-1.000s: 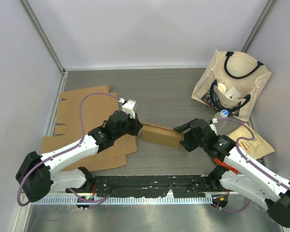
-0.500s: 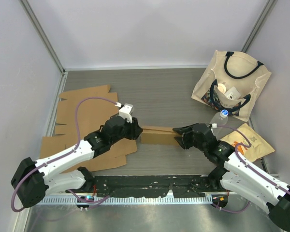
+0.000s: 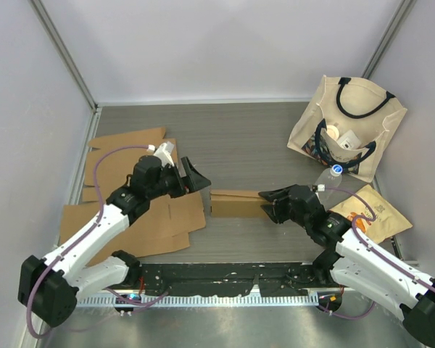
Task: Fold the paper box
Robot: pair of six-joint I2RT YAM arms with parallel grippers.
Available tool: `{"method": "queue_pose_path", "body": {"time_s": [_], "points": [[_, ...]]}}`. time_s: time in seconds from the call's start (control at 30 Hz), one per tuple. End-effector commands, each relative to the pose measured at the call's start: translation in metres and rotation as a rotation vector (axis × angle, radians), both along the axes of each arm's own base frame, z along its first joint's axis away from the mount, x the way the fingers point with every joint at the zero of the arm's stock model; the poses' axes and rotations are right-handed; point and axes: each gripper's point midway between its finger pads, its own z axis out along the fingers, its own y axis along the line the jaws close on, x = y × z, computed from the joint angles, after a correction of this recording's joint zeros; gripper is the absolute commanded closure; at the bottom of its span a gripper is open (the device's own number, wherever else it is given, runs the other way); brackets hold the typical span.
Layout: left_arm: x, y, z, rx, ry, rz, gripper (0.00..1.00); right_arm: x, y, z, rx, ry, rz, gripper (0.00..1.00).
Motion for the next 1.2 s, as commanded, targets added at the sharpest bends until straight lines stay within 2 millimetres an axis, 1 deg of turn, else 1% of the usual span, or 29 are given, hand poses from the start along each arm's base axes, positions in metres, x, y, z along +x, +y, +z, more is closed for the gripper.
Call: {"method": "queue_pose_path", "body": {"time_s": [0.0,0.07,0.17,0.27,0.3,0.37,0.4,0.43,0.47,0.5,0.57,0.67,0.8,0.87,1.03,1.07,1.17], "points": [[0.011,-0.015,0.012,-0.249,0.249,0.079,0.12,-0.01,-0.011,-0.025,-0.105,0.054,0.021,0.5],[0.016,-0.017,0.011,-0.302,0.321,0.117,0.14,-0.009,-0.01,-0.021,-0.107,0.045,0.026,0.5],[0.019,-0.021,0.003,-0.339,0.414,0.156,0.17,-0.008,-0.009,-0.019,-0.115,0.039,0.033,0.49],[0.021,-0.024,-0.003,-0.379,0.459,0.177,0.24,-0.007,-0.01,-0.018,-0.12,0.034,0.031,0.5],[0.02,-0.024,-0.008,-0.387,0.468,0.186,0.31,-0.007,-0.01,-0.019,-0.119,0.034,0.03,0.5],[0.018,-0.022,-0.015,-0.396,0.498,0.206,0.35,-0.007,-0.01,-0.019,-0.118,0.035,0.031,0.49],[0.018,-0.024,-0.016,-0.432,0.497,0.207,0.4,-0.007,-0.01,-0.019,-0.12,0.032,0.032,0.5],[0.017,-0.023,-0.017,-0.448,0.504,0.213,0.42,-0.007,-0.01,-0.019,-0.12,0.032,0.03,0.5],[0.015,-0.022,-0.023,-0.463,0.515,0.222,0.44,-0.006,-0.011,-0.018,-0.121,0.028,0.029,0.5],[0.015,-0.022,-0.023,-0.483,0.529,0.232,0.45,-0.007,-0.01,-0.017,-0.12,0.029,0.033,0.5],[0.013,-0.021,-0.03,-0.492,0.544,0.24,0.43,-0.006,-0.009,-0.016,-0.122,0.024,0.034,0.5],[0.014,-0.024,-0.026,-0.537,0.537,0.227,0.41,-0.004,-0.009,-0.015,-0.125,0.021,0.035,0.5],[0.011,-0.024,-0.033,-0.546,0.558,0.228,0.45,-0.004,-0.008,-0.015,-0.123,0.022,0.036,0.5],[0.009,-0.023,-0.034,-0.578,0.563,0.232,0.48,-0.004,-0.009,-0.016,-0.126,0.024,0.035,0.5],[0.007,-0.024,-0.03,-0.62,0.542,0.21,0.5,-0.006,-0.009,-0.021,-0.124,0.037,0.036,0.49],[0.006,-0.023,-0.032,-0.624,0.534,0.21,0.54,-0.006,-0.009,-0.021,-0.124,0.037,0.038,0.49],[0.003,-0.021,-0.034,-0.625,0.512,0.206,0.59,-0.007,-0.008,-0.022,-0.126,0.038,0.041,0.5]]}}
